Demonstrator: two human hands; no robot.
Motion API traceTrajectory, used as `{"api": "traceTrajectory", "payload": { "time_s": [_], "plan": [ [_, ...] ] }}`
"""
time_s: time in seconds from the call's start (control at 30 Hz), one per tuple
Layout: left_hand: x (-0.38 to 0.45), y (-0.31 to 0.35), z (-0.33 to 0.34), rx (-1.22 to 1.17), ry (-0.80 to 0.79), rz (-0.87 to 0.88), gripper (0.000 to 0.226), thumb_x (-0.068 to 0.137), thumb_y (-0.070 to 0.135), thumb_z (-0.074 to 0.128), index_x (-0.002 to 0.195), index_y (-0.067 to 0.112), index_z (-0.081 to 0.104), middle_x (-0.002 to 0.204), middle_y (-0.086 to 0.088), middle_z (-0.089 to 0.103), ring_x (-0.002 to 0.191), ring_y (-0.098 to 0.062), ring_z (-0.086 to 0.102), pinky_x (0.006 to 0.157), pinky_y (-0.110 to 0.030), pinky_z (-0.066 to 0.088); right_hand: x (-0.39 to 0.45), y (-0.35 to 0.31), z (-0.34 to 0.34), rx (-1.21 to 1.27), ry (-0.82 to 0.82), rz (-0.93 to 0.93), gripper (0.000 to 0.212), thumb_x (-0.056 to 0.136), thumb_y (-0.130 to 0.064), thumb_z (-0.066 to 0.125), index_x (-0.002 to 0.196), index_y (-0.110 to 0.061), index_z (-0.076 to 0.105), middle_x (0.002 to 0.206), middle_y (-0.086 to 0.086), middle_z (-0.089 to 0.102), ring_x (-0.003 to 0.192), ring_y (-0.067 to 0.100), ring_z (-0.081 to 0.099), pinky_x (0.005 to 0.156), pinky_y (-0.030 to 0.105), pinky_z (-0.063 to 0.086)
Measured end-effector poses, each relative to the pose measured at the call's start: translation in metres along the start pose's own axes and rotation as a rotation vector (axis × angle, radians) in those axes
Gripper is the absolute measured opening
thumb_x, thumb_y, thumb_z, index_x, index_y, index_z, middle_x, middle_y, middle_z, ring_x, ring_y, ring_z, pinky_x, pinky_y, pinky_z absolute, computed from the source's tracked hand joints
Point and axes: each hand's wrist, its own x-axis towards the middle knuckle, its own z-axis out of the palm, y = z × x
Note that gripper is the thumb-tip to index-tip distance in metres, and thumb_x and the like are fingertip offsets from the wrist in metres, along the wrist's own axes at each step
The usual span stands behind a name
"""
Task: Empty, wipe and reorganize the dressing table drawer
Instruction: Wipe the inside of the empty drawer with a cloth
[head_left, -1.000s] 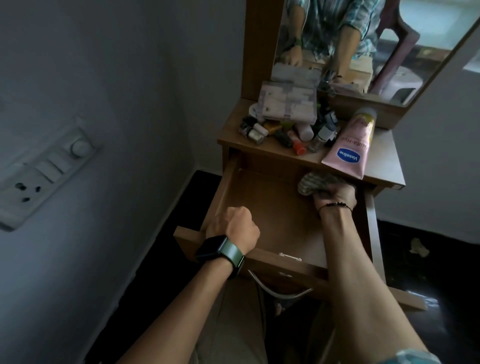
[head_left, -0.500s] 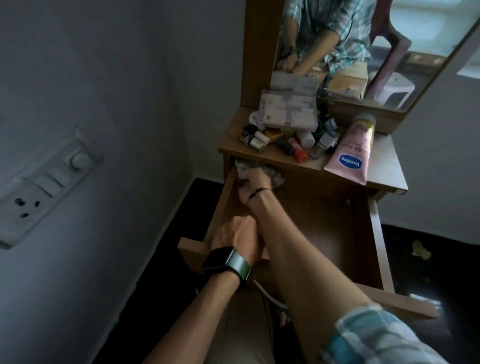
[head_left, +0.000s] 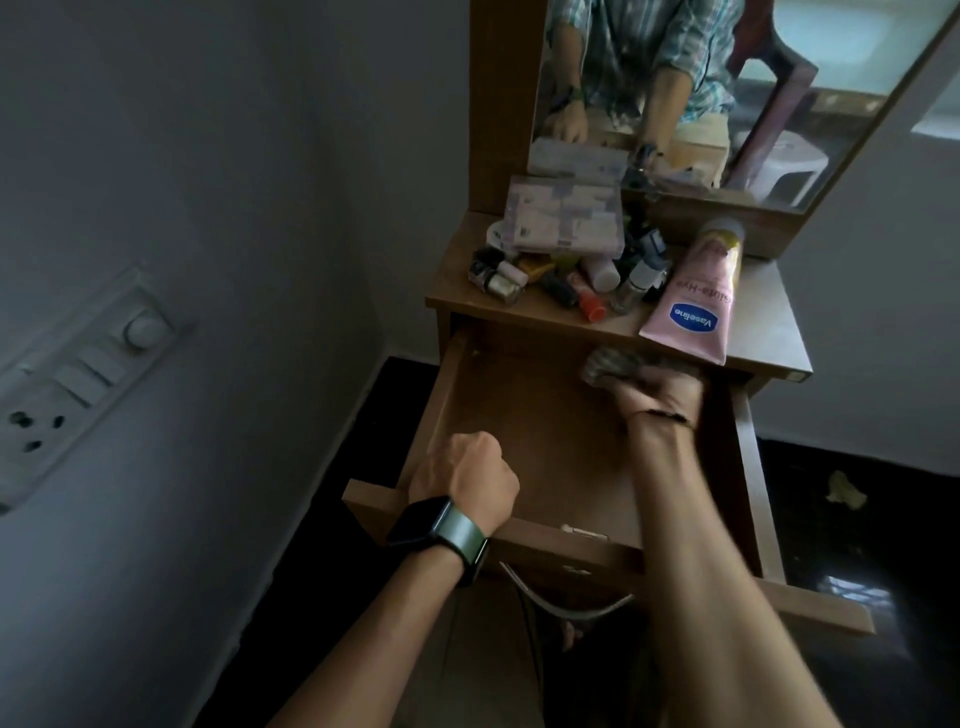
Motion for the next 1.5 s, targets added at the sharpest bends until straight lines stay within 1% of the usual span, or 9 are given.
{"api": "traceTrajectory", "payload": {
  "time_s": [0.17,0.37,0.53,0.63,0.77,0.87,1.1,1.3,1.5],
  "plan": [
    [-0.001,0.001,0.002,-0.005,-0.008,0.009,0.020,0.079,0.011,0.046,0.071,0.005,0.063,0.089,-0.015,0.070,0.083,-0.034,0.064,0.068,-0.035,0.052,0.050,-0.015,-0.012,0.209,0.044,-0.018,0.057,0.069,0.020,0.030,0.116,-0.007,0.050,0.131,0.016,0.051,0.126,0.037,0.044,0.105,0.062,0.031],
    [-0.004,0.005,-0.003,0.037,-0.027,0.000,0.020,0.082,0.015,0.049,0.084,0.001,0.064,0.099,-0.021,0.068,0.093,-0.038,0.064,0.074,-0.037,0.052,0.048,0.057,0.054,0.137,-0.018,0.037,0.059,0.049,0.023,0.023,0.095,-0.003,0.050,0.108,0.021,0.050,0.110,0.040,0.049,0.103,0.061,0.033],
    [-0.006,0.004,-0.010,0.100,-0.037,0.003,0.020,0.091,0.018,0.046,0.096,0.008,0.063,0.110,-0.014,0.065,0.102,-0.033,0.063,0.077,-0.035,0.050,0.041,0.095,0.101,-0.144,-0.144,0.117,0.037,0.078,0.020,0.030,0.100,-0.007,0.040,0.077,0.006,0.038,0.067,0.017,0.039,0.069,0.026,0.035],
    [-0.003,0.005,-0.007,0.090,-0.030,-0.011,0.022,0.089,0.020,0.049,0.096,0.006,0.064,0.109,-0.017,0.066,0.101,-0.035,0.063,0.077,-0.036,0.050,0.046,0.102,0.089,-0.382,-0.210,0.130,0.032,0.084,-0.005,0.053,0.115,0.000,0.045,0.097,0.012,0.052,0.088,0.027,0.054,0.080,0.036,0.044],
    [0.000,0.005,-0.002,0.110,-0.023,-0.024,0.022,0.088,0.018,0.048,0.097,0.005,0.064,0.108,-0.018,0.066,0.100,-0.036,0.063,0.077,-0.037,0.050,0.055,0.111,0.084,-0.576,-0.110,-0.006,0.080,0.082,-0.040,0.065,0.140,0.002,0.029,0.141,0.011,0.043,0.131,0.025,0.041,0.111,0.033,0.032],
    [0.001,0.002,0.000,0.113,-0.011,-0.031,0.021,0.089,0.013,0.045,0.094,0.004,0.063,0.107,-0.018,0.066,0.097,-0.035,0.063,0.077,-0.038,0.051,0.058,0.116,0.085,-0.512,0.000,-0.084,0.104,0.078,-0.032,0.072,0.147,-0.004,-0.001,0.149,0.011,0.029,0.139,0.022,0.031,0.109,0.022,0.024],
    [0.001,0.004,0.000,0.111,-0.021,-0.045,0.021,0.091,0.015,0.045,0.093,0.007,0.064,0.105,-0.014,0.067,0.094,-0.030,0.064,0.075,-0.036,0.052,0.063,0.106,0.089,-0.535,0.097,-0.088,0.084,0.082,-0.026,0.067,0.145,-0.011,0.013,0.147,0.012,0.034,0.133,0.028,0.039,0.109,0.031,0.030],
    [0.002,0.006,0.002,0.049,-0.008,-0.085,0.021,0.085,0.013,0.047,0.095,0.001,0.061,0.110,-0.018,0.063,0.103,-0.035,0.059,0.081,-0.038,0.049,0.044,0.087,0.065,-1.389,-0.424,-0.349,0.045,0.092,-0.018,0.049,0.135,-0.013,0.038,0.135,0.014,0.050,0.124,0.034,0.049,0.102,0.039,0.041],
    [0.000,0.005,0.005,-0.035,0.100,-0.179,0.029,0.087,0.010,0.047,0.112,0.002,0.058,0.118,-0.017,0.060,0.111,-0.031,0.056,0.092,-0.037,0.047,0.038,0.082,0.021,-1.482,-0.948,-0.193,0.036,0.087,-0.003,0.059,0.122,-0.004,0.053,0.109,0.005,0.063,0.106,0.020,0.057,0.085,0.022,0.043]
  ]
}}
